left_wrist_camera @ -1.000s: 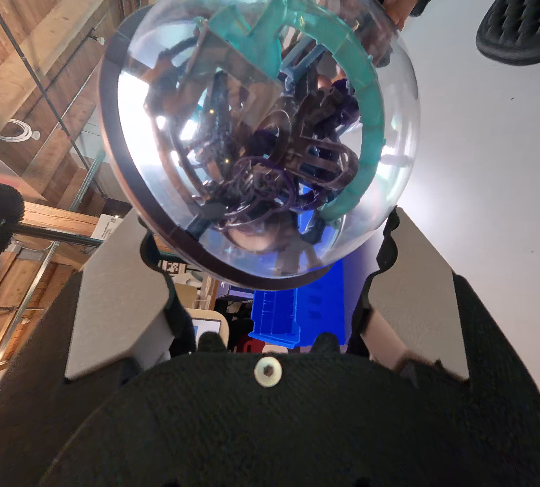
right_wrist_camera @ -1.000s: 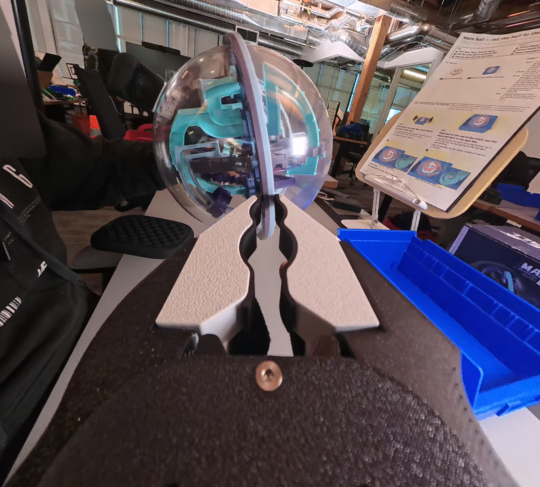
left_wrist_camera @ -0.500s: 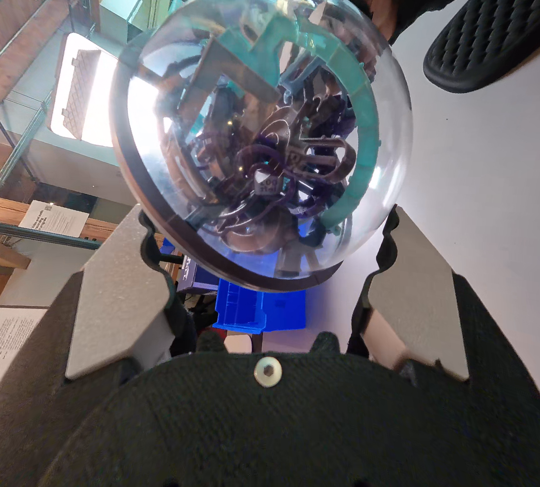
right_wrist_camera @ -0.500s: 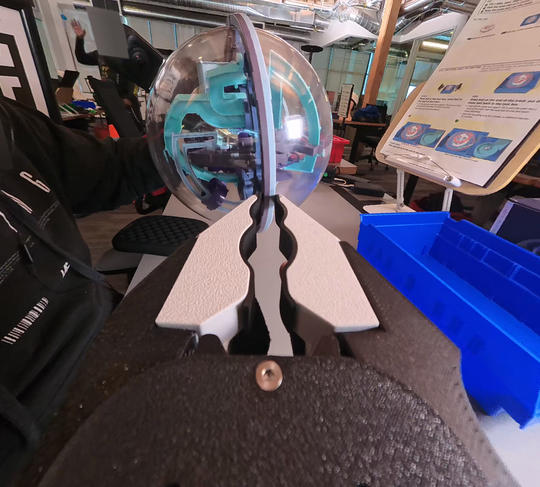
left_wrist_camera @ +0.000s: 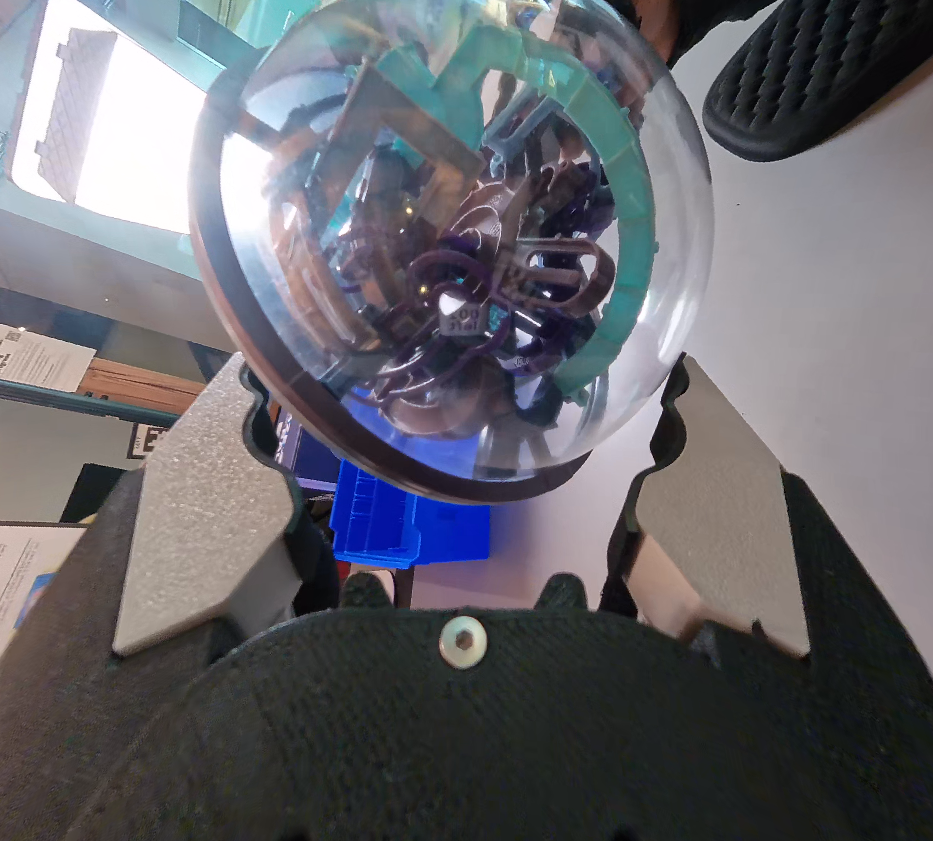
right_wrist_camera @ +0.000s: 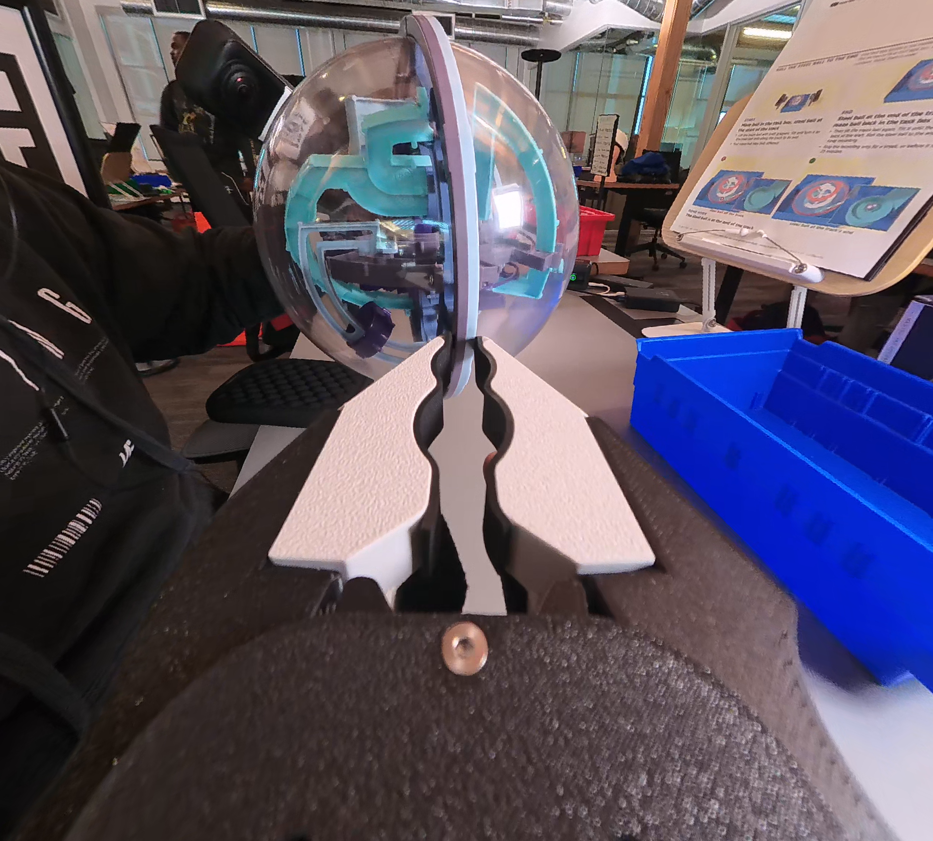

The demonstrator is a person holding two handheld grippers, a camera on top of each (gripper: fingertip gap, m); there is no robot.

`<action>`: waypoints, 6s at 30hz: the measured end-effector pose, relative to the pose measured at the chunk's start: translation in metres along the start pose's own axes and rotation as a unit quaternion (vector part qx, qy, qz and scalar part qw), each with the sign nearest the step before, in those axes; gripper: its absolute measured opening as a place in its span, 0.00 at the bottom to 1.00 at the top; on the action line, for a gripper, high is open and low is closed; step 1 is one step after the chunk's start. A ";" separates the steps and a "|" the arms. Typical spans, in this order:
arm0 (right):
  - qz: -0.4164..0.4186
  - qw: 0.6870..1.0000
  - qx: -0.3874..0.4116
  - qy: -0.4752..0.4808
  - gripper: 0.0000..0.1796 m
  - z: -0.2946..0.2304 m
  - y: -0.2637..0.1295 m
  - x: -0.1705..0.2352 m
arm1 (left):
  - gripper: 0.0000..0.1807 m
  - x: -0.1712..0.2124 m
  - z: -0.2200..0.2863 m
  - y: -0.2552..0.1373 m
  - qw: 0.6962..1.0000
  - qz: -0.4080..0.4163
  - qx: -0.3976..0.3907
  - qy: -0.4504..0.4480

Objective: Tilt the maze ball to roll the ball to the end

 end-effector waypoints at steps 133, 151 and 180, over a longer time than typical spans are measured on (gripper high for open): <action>-0.102 0.947 -0.011 0.303 0.04 -0.008 -0.010 0.102 | 0.83 0.104 0.110 0.016 0.724 0.022 0.203 -0.659; -0.121 0.986 0.095 -0.057 0.25 -0.035 -0.026 0.074 | 0.57 0.112 0.107 0.019 0.633 0.044 0.190 -0.749; -0.118 0.964 0.157 0.180 0.00 0.008 -0.025 0.079 | 0.85 0.073 0.035 0.059 0.918 -0.002 0.182 -0.352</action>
Point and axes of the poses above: each gripper's, where its closed fingertips meet, y out along the fingers, x out of its underside, z = x × y across the jaws, the point moved 7 cm from there along -y, back along the fingers, and after that the axes turned 9 degrees about z, right-handed, at the moved point
